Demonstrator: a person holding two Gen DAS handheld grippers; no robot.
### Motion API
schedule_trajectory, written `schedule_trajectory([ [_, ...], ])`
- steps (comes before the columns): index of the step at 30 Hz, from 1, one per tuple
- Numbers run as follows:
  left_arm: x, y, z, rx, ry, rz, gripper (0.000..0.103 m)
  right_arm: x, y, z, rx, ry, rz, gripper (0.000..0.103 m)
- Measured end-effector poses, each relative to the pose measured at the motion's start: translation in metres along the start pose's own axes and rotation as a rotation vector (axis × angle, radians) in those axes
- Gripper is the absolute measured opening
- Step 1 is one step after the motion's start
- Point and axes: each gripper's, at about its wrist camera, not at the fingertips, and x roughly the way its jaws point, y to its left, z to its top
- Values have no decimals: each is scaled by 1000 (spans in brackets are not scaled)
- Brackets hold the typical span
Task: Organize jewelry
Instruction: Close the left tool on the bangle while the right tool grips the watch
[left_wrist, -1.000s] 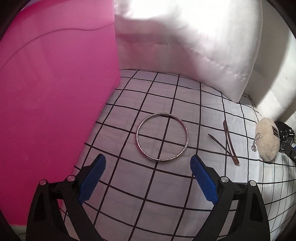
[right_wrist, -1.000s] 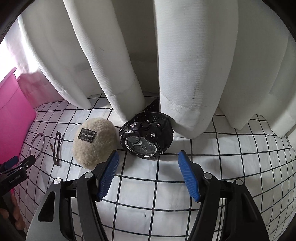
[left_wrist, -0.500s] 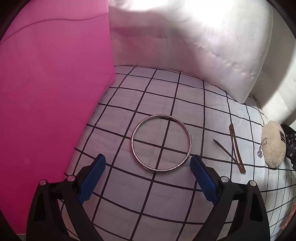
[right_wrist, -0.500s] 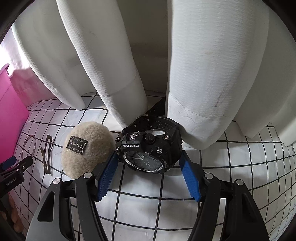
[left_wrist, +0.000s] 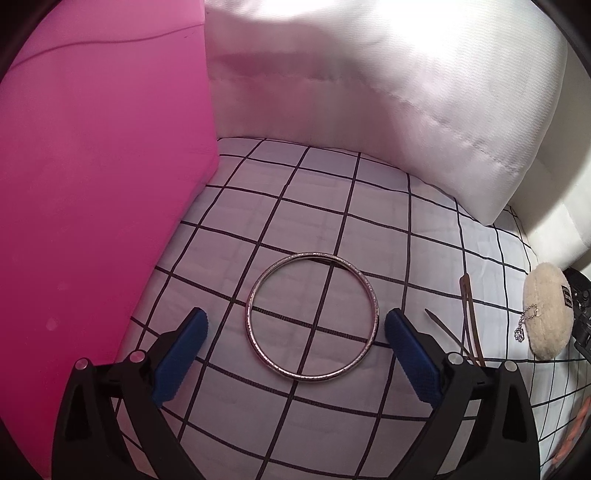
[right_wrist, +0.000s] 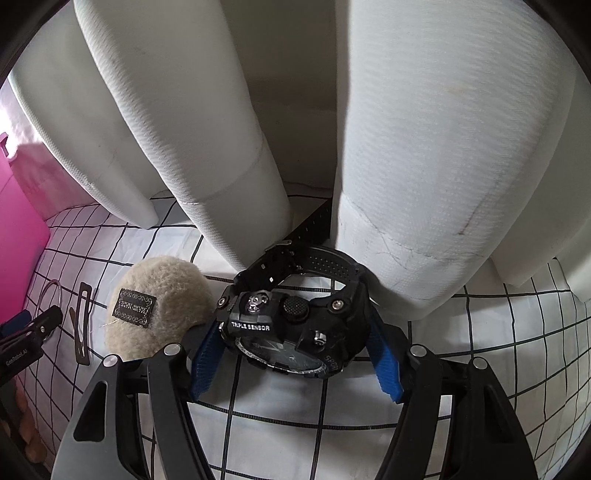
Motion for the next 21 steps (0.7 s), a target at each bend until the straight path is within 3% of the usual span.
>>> schedule_trajectory([
  [11,4,-2,3,1,-41,-14,96,10,-9,2,-12,-29,-3,67],
  [14,-1,-2,-1,11,-50,-23,89,9,-11,0,-13,-31,1,66],
  [17,-7,-4,-6,29,-67,-34,71,2,-14,-8,-13,-35,3,66],
  [21,-8,-4,-5,22,-62,-39,69,-5,-19,-12,-6,-36,13,66],
])
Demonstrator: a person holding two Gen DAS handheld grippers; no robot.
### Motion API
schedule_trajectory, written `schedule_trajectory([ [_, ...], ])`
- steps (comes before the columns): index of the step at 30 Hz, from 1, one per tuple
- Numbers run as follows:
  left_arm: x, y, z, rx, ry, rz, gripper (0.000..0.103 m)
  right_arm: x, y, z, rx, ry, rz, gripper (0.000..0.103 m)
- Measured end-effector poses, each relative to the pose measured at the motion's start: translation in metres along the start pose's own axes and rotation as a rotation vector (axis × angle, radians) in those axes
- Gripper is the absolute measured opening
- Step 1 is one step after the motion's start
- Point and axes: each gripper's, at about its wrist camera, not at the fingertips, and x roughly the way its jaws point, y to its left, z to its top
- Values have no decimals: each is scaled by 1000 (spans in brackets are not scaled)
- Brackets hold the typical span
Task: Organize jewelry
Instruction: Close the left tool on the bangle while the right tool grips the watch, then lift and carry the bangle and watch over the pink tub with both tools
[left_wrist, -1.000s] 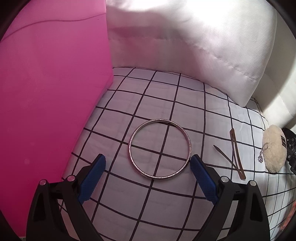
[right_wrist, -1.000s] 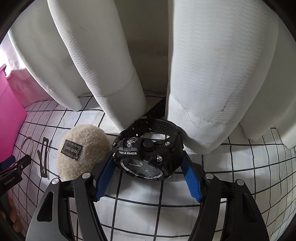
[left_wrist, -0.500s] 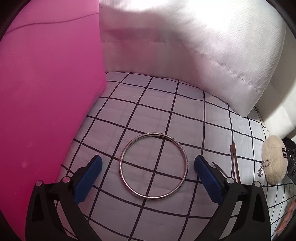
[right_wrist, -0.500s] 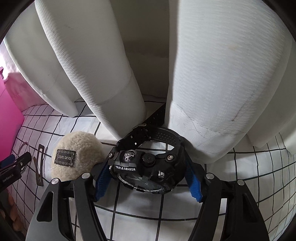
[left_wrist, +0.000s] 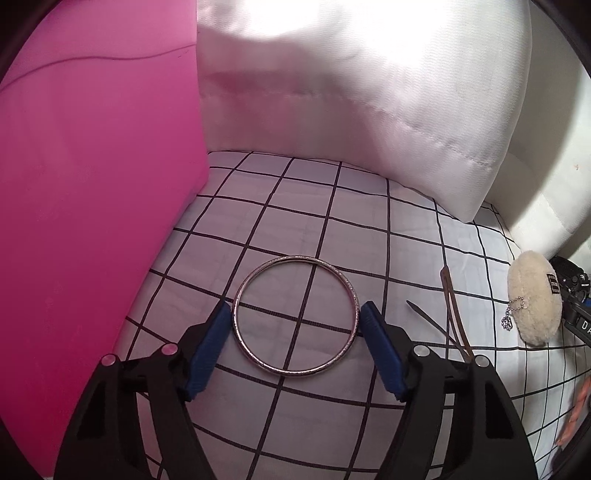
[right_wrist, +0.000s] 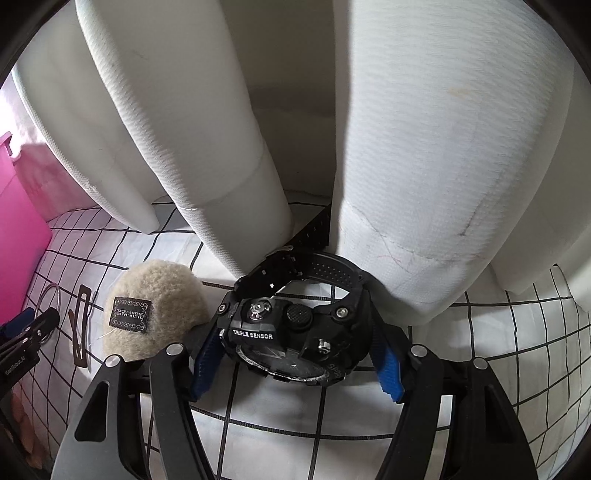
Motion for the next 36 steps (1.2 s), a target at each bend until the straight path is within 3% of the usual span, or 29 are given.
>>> schedule_trajectory([
  [15,-39,0,-18,6,-17,-31,69,-21,-12,-33,30,-4,-9,66],
  [25,-71,-15,-36,29,-20,-68,69,-57,-15,-66,55,-9,4,66],
  [36,-100,-20,-55,49,-21,-93,69,-102,17,-115,23,20,72,66],
])
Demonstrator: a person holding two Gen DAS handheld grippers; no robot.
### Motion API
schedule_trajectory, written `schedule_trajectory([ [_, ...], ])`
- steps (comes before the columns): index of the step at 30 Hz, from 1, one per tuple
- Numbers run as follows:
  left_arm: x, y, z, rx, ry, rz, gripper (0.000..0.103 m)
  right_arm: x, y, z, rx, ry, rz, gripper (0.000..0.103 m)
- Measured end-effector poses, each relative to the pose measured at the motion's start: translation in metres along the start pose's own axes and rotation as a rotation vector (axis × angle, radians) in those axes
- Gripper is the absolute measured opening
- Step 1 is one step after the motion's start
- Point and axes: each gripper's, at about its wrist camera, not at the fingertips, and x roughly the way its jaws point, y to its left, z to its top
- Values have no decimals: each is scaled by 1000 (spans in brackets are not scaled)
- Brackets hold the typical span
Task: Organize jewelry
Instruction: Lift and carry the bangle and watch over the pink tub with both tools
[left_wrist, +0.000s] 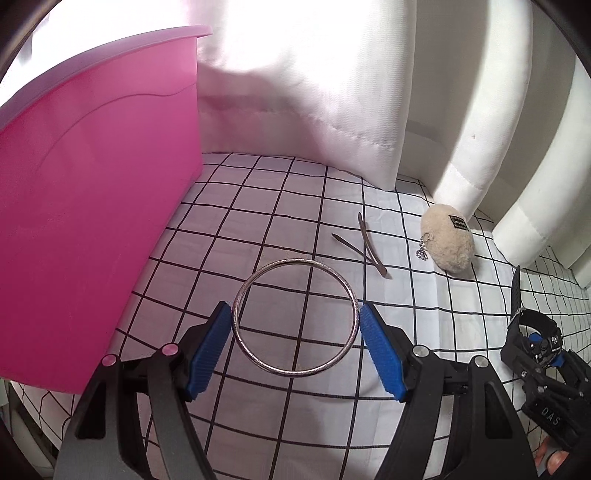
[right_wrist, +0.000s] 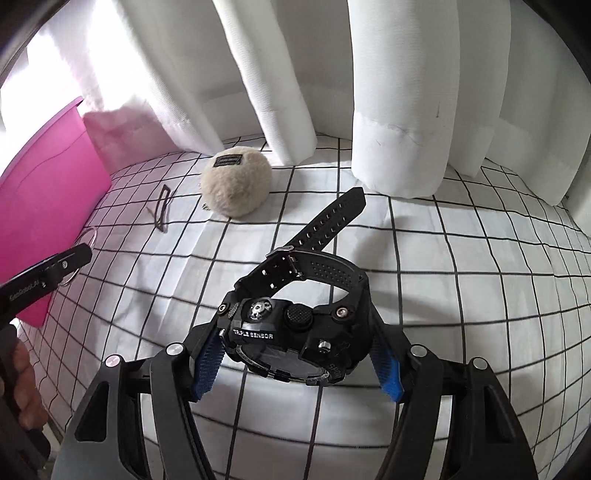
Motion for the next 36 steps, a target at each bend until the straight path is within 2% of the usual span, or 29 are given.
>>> schedule_trajectory([
  [5,-19,-2,-3,11,-9,-16,69,-25,13,-8,-32,-11,18,66],
  [10,-49,-5,2,30,-35,-33,69,-65,21,-1,-49,-61,25,66],
  [14,-80,-5,11,49,-77,-47,69,-82,36,14,-62,-115,31,66],
  [23,-148,14,42,13,-195,-62,69,-145,66,51,-146,-243,60,66],
  [29,-196,38,58,-11,-290,-36,69,-168,102,74,-218,-314,118,66],
  [36,-219,88,65,-70,-343,47,69,-173,165,96,-316,-347,213,66],
])
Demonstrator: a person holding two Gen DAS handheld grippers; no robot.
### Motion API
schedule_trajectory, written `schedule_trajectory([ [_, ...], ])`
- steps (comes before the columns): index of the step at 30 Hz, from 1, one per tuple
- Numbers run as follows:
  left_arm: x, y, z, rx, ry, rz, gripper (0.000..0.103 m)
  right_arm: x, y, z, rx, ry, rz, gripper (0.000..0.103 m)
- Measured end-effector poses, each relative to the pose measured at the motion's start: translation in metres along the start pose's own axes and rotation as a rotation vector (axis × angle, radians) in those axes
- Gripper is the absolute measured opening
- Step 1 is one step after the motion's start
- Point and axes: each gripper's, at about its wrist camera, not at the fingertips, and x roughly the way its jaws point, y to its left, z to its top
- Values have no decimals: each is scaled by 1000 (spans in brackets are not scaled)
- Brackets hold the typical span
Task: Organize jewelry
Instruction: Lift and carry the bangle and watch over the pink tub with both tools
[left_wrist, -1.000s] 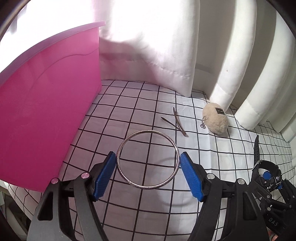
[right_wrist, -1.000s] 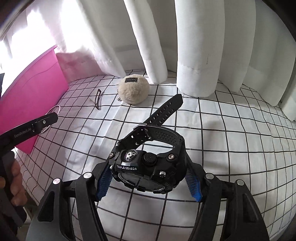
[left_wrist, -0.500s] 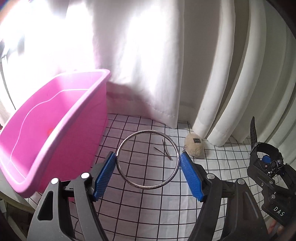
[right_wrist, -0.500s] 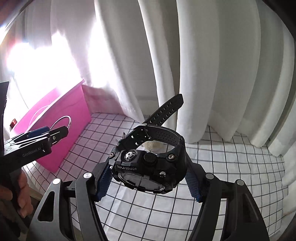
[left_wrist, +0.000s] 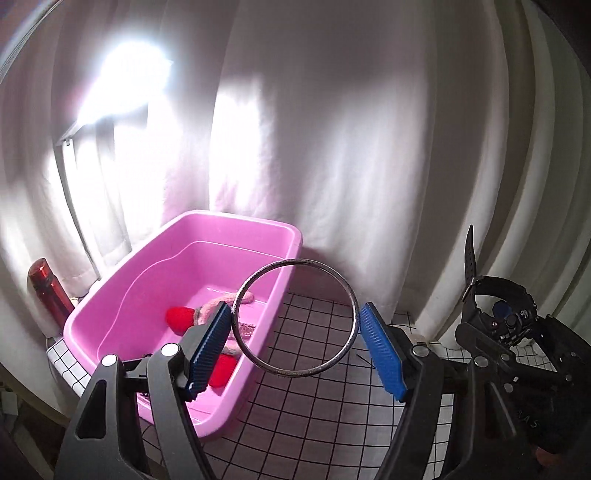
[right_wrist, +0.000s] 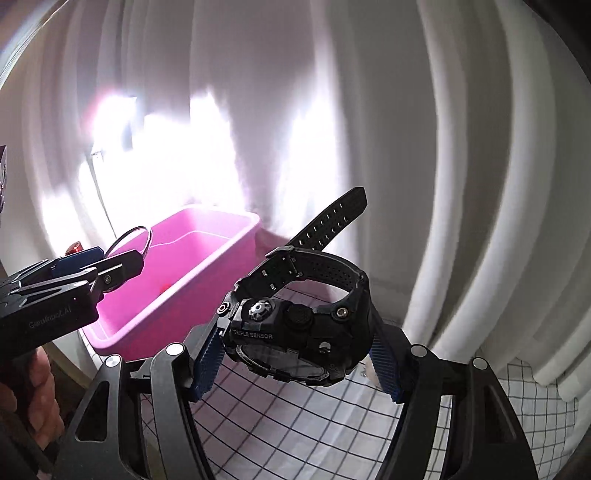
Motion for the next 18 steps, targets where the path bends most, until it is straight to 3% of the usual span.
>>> schedule_trajectory([
  [7,-3,65,11,-49,-33,121,69,30,55,29,-69,-14,95,66],
  [18,21,145,11,-141,-5,218,69,85,131,60,-145,23,202,66],
])
